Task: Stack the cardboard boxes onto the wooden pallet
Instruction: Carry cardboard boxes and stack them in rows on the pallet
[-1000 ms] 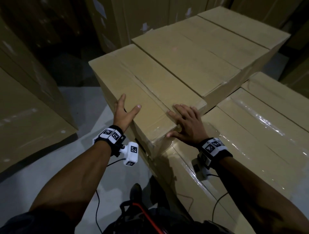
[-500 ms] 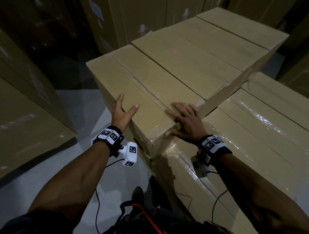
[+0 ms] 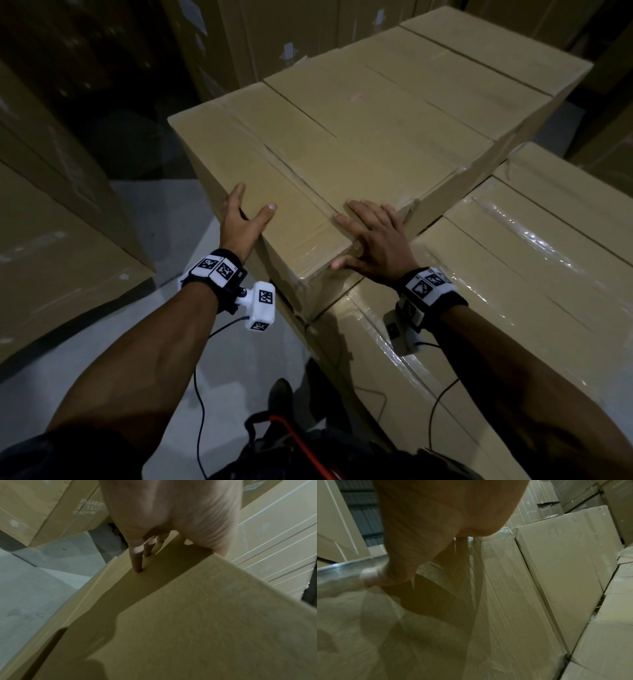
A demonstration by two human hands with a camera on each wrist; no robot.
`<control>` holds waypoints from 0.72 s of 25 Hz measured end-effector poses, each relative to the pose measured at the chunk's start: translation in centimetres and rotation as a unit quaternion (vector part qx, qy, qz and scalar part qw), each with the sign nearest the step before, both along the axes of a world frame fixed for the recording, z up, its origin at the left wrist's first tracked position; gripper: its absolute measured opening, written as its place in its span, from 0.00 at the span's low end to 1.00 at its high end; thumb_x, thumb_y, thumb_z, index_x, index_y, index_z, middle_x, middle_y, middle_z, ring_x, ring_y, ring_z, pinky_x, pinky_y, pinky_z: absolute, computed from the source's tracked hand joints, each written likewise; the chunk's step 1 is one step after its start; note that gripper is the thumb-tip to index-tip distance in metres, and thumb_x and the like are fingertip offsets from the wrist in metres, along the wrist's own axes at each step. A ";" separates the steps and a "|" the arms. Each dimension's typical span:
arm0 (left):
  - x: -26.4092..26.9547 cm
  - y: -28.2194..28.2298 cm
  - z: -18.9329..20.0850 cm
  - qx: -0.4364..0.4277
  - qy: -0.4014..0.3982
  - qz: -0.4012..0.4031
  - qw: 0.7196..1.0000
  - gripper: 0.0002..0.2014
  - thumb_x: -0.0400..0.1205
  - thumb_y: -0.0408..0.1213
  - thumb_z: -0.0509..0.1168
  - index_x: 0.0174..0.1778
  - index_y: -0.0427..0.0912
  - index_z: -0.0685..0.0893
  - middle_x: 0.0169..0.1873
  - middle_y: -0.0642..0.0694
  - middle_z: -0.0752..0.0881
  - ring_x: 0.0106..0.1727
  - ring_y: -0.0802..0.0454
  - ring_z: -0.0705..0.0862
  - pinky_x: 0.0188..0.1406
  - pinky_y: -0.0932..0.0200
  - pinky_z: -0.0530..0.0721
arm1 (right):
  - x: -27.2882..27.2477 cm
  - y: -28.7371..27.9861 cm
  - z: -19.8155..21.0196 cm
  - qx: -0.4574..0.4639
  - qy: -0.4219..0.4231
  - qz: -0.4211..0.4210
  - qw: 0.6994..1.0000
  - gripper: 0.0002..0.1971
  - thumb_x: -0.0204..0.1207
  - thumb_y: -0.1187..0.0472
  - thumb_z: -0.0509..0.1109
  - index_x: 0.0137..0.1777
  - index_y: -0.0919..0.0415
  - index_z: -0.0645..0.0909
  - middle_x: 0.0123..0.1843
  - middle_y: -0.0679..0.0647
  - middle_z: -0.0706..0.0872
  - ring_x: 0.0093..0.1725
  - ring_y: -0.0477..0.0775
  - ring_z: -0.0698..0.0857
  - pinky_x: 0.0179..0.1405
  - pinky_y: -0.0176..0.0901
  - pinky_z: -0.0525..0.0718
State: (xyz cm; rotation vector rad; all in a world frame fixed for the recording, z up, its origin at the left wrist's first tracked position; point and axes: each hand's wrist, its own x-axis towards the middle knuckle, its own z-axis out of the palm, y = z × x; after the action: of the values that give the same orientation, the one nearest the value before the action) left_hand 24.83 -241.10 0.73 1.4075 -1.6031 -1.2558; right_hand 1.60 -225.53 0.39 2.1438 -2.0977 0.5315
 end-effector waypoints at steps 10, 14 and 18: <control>0.2 1.2 -0.6 -0.003 0.001 -0.003 1.000 0.39 0.81 0.50 0.72 0.85 0.58 0.60 0.85 0.53 0.60 0.82 0.53 0.62 0.72 0.59 0.61 | 0.3 0.5 -1.9 -0.031 0.023 0.017 0.999 0.45 0.71 0.20 0.54 0.79 0.50 0.72 0.81 0.60 0.73 0.79 0.66 0.71 0.78 0.66 0.64; 0.6 1.3 -0.8 0.003 0.008 -0.010 1.000 0.39 0.80 0.52 0.72 0.84 0.61 0.60 0.86 0.53 0.59 0.83 0.52 0.61 0.74 0.57 0.61 | 0.5 0.9 -1.9 -0.020 0.029 0.013 0.999 0.46 0.73 0.19 0.48 0.80 0.49 0.72 0.82 0.59 0.72 0.79 0.66 0.71 0.77 0.67 0.65; 0.5 1.5 -0.8 -0.003 0.024 -0.004 1.000 0.38 0.80 0.49 0.73 0.84 0.59 0.61 0.84 0.54 0.62 0.82 0.54 0.62 0.75 0.56 0.62 | 0.6 1.3 -1.7 -0.009 0.022 0.011 1.000 0.46 0.73 0.19 0.46 0.81 0.48 0.71 0.83 0.59 0.72 0.80 0.65 0.71 0.78 0.66 0.65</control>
State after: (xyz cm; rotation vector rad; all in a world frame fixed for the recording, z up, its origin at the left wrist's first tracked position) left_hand 25.36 -239.59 -0.07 1.3588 -1.5813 -1.2786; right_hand 2.20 -224.26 -1.36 2.1504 -2.0430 0.4991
